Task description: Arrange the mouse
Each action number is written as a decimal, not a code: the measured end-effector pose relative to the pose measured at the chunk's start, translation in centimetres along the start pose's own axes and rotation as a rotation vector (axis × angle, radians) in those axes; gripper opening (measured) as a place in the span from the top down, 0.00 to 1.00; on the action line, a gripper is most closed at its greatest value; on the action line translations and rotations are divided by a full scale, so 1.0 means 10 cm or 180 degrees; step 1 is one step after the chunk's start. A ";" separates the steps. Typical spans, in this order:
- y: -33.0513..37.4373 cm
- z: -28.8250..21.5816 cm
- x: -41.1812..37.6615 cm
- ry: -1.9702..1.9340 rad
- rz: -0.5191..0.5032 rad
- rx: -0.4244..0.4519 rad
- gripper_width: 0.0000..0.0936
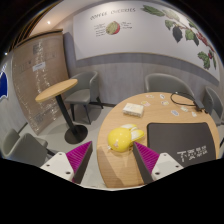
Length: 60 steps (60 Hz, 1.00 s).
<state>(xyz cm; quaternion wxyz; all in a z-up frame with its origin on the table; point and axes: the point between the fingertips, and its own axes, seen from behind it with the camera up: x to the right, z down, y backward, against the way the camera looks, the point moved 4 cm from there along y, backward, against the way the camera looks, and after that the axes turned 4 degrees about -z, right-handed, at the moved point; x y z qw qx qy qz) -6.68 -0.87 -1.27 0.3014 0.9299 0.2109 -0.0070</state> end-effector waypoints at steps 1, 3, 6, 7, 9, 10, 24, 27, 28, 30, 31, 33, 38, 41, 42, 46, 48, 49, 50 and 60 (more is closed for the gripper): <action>0.00 -0.01 0.05 0.0006 0.0032 -0.0001 0.11; -0.01 -0.03 0.13 0.0026 0.0069 -0.0033 0.10; -0.01 -0.04 0.33 0.0062 0.0068 -0.0075 0.10; -0.01 -0.04 0.38 0.0057 0.0075 -0.0083 0.11; 0.02 -0.06 0.47 0.0043 0.0102 -0.0107 0.12; 0.03 -0.07 0.52 0.0040 0.0110 -0.0121 0.12; 0.01 -0.14 0.94 -0.0072 0.0239 -0.0155 0.47; 0.01 -0.14 0.95 0.0019 0.0153 -0.0145 0.53; 0.06 -0.14 0.95 0.0043 0.0092 -0.0142 0.55; 0.18 -0.14 0.97 0.0073 -0.0036 -0.0109 0.58; 0.09 -0.13 0.88 0.0098 -0.0074 -0.0074 0.59; 0.32 -0.18 0.93 0.0153 -0.0131 0.0030 0.59; 0.75 -0.48 1.11 0.0252 -0.0201 0.0417 0.59; 1.10 -0.64 1.45 0.0243 -0.0137 0.0607 0.59; 1.20 -0.67 1.59 0.0219 -0.0094 0.0657 0.59; 1.31 -0.66 2.01 0.0090 0.0174 0.0730 0.59; 1.41 -0.55 2.30 0.0079 0.0296 0.0682 0.59; 1.30 -0.51 2.36 0.0058 0.0373 0.0631 0.59; 1.30 -0.43 2.48 0.0038 0.0429 0.0566 0.59; 1.00 0.41 2.95 -0.0147 0.0458 -0.0172 0.58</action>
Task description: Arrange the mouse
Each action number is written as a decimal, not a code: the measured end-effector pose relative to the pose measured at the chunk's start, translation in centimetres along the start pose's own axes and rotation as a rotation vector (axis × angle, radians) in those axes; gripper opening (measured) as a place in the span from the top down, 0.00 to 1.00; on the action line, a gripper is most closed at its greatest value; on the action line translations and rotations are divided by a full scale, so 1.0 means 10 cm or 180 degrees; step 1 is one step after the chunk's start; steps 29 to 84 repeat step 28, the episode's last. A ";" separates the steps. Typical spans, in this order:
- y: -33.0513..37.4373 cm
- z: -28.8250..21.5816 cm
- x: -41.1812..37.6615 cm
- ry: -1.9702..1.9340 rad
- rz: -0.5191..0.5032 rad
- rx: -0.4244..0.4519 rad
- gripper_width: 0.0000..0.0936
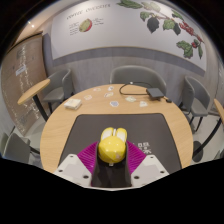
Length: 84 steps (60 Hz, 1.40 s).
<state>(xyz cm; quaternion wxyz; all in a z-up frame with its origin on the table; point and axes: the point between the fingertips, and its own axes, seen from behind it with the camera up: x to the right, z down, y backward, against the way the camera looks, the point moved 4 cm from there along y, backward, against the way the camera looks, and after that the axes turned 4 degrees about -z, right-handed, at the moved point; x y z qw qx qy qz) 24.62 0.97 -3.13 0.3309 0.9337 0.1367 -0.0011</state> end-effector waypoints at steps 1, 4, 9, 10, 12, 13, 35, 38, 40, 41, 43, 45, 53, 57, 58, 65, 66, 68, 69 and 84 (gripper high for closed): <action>0.01 0.05 0.03 -0.0012 -0.0041 0.0043 0.56; 0.04 0.04 0.04 -0.0007 -0.0086 0.0024 0.50; 0.15 0.03 0.05 0.0073 -0.0233 0.0015 0.39; 0.20 0.02 0.06 0.0111 -0.0257 0.0058 0.33; 0.31 -0.02 0.07 0.0196 -0.0287 0.0175 0.19; 0.38 -0.03 0.09 0.0235 -0.0291 0.0233 0.12; 1.12 0.25 0.32 0.0131 -0.0457 0.0579 0.08; 1.12 0.25 0.32 0.0131 -0.0457 0.0579 0.08; 1.12 0.25 0.32 0.0131 -0.0457 0.0579 0.08; 1.12 0.25 0.32 0.0131 -0.0457 0.0579 0.08; 1.12 0.25 0.32 0.0131 -0.0457 0.0579 0.08; 1.12 0.25 0.32 0.0131 -0.0457 0.0579 0.08; 1.12 0.25 0.32 0.0131 -0.0457 0.0579 0.08; 1.12 0.25 0.32 0.0131 -0.0457 0.0579 0.08; 1.12 0.25 0.32 0.0131 -0.0457 0.0579 0.08; 1.12 0.25 0.32 0.0131 -0.0457 0.0579 0.08; 1.12 0.25 0.32 0.0131 -0.0457 0.0579 0.08; 1.12 0.25 0.32 0.0131 -0.0457 0.0579 0.08; 1.12 0.25 0.32 0.0131 -0.0457 0.0579 0.08; 1.12 0.25 0.32 0.0131 -0.0457 0.0579 0.08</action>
